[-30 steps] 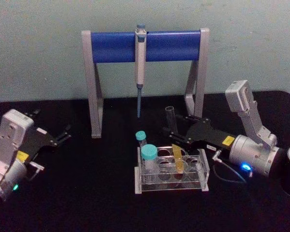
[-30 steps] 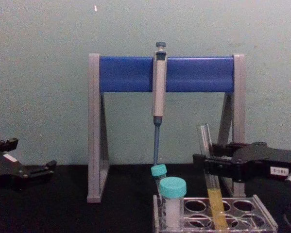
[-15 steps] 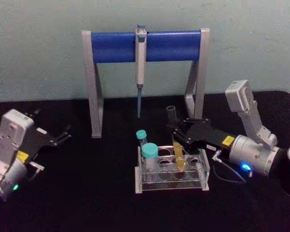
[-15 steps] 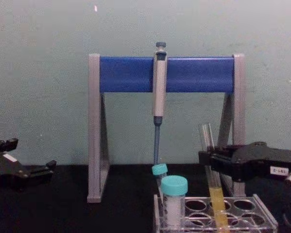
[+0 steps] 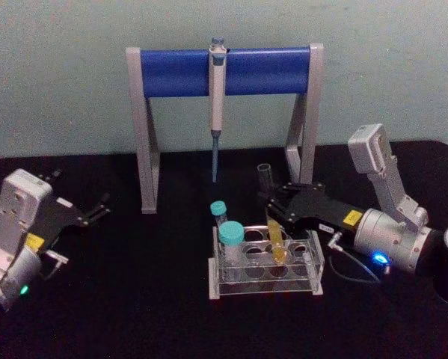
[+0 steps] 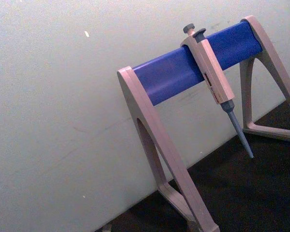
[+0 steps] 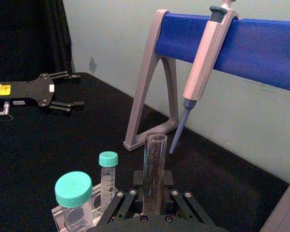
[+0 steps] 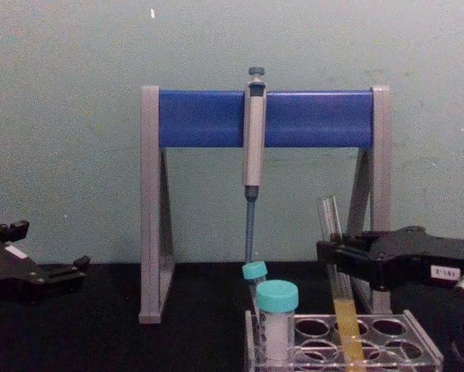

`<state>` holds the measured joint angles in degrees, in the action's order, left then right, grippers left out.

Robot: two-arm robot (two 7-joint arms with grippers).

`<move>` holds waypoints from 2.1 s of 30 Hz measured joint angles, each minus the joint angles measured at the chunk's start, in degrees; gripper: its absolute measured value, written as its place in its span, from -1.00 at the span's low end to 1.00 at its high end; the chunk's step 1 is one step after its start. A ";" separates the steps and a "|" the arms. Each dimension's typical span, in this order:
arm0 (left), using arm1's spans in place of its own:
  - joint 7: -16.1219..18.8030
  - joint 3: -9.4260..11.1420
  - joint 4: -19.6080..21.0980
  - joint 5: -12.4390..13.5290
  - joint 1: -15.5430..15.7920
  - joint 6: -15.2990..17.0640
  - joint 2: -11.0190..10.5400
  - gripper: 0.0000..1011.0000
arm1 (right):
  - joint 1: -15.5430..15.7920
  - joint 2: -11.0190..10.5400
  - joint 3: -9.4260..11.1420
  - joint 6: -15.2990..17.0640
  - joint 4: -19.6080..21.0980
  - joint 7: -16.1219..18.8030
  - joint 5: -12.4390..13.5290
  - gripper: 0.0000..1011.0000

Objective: Pick up the test tube from the test tube rack, shake it, then place it back into the test tube rack.

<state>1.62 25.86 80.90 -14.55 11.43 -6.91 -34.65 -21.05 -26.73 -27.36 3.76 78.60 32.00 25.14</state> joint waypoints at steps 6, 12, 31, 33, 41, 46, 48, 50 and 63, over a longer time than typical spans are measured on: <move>0.00 0.00 0.00 0.00 0.00 0.00 0.00 0.98 | 0.00 0.00 0.00 0.00 -0.01 0.00 -0.01 -0.55; 0.00 0.00 0.00 0.00 0.00 0.00 0.00 0.98 | 0.02 -0.04 0.03 0.00 0.01 0.11 0.03 -0.55; 0.00 0.00 0.00 0.00 0.00 0.00 0.00 0.98 | 2.51 -1.73 2.70 -2.11 5.38 0.84 5.57 -0.55; 0.00 0.00 0.00 0.00 0.00 0.00 0.00 0.98 | 2.90 -1.62 3.32 -3.56 5.79 0.48 5.91 -0.55; 0.00 0.00 0.00 0.00 0.00 0.00 0.00 0.98 | 3.78 -0.66 5.26 -7.26 6.22 -0.49 7.14 -0.55; 0.00 0.00 0.00 0.00 0.00 0.00 0.00 0.98 | 3.98 -0.06 5.91 -8.22 6.07 -1.06 7.32 -0.55; 0.00 0.00 0.00 0.00 0.00 0.00 0.00 0.98 | 3.98 0.11 5.97 -8.35 5.97 -1.25 7.25 -0.55; 0.00 0.00 0.00 0.00 0.00 0.00 0.00 0.98 | 3.97 0.22 5.98 -8.41 5.92 -1.33 7.13 -0.55; 0.00 0.00 0.00 0.00 0.00 0.00 0.00 0.98 | 3.57 1.31 5.57 -10.43 5.06 -0.64 5.23 -0.55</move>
<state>1.62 25.86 80.90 -14.55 11.43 -6.91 -34.65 -17.48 -25.42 -21.80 -6.67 83.66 31.36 30.37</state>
